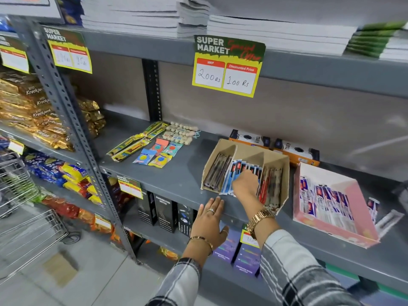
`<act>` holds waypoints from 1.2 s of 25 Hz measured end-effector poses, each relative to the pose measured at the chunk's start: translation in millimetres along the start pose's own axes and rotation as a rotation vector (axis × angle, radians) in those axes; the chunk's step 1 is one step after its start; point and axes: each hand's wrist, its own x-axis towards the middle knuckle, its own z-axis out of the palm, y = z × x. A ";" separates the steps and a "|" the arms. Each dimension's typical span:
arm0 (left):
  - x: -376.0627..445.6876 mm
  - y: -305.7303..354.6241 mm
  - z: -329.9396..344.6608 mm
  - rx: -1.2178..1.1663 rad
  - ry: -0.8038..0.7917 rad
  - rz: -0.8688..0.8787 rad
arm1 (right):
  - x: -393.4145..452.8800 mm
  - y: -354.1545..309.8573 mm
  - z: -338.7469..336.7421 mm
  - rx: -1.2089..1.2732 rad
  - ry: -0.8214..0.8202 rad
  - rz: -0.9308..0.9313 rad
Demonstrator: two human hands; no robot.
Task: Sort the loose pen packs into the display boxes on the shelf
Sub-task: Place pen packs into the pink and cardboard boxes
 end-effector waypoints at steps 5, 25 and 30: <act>0.9 0.1 0.4 0.025 -0.013 -0.006 | -4.3 1.1 -9.1 -0.041 0.000 -0.021; -11.7 115.1 29.3 0.201 -0.104 0.157 | -46.2 133.8 -136.0 -0.531 0.421 -0.329; -11.7 145.3 45.1 0.222 -0.093 0.191 | -39.8 188.0 -170.0 -0.445 0.407 -0.131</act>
